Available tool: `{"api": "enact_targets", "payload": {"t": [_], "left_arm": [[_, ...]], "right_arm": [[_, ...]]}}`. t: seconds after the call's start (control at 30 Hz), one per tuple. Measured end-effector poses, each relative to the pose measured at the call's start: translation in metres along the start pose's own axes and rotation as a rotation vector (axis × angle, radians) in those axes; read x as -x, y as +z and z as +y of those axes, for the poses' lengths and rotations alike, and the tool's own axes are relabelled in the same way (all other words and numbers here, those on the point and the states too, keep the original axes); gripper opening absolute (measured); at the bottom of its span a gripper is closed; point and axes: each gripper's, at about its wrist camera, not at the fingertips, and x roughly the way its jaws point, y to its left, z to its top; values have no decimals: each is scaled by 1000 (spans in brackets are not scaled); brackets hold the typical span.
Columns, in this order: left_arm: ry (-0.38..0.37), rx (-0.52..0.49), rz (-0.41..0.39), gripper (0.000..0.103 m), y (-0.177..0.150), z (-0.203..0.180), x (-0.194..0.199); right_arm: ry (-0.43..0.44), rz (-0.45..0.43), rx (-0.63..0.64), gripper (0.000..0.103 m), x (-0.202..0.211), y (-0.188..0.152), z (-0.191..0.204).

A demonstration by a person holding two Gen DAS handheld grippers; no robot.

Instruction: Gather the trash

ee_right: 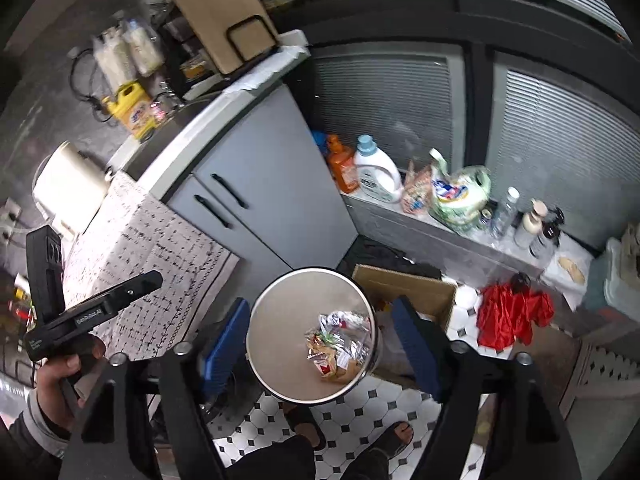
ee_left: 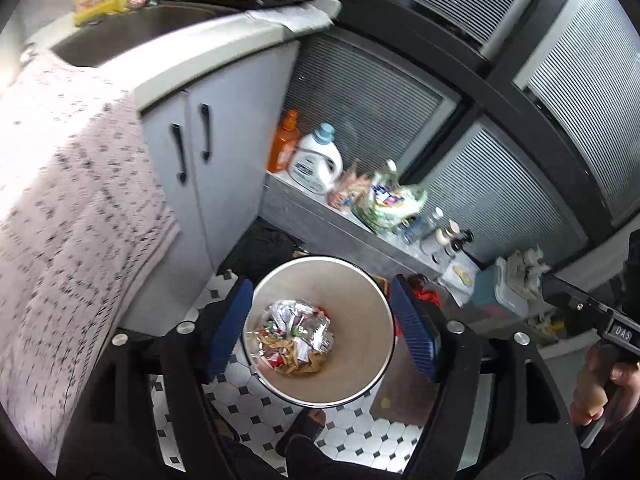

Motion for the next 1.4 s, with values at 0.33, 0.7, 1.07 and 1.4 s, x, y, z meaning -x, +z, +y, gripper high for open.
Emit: {"api": "enact_targets", "payload": {"t": [0.33,0.7,1.07,1.4], "left_arm": [[133,108,-130,93,-12,13,87],[193,157,-285,97,-27,60,193],[269,187,-363,97,-68,109,301],[278,222,-435,97,-113,139,372]], "right_arm": [[103,4,134,95,20,24,41],[129,-66,216,95,56,31,131],[146,-148,248,95,97,-2,242],[152,-205,289,95,141,-45,312]]}}
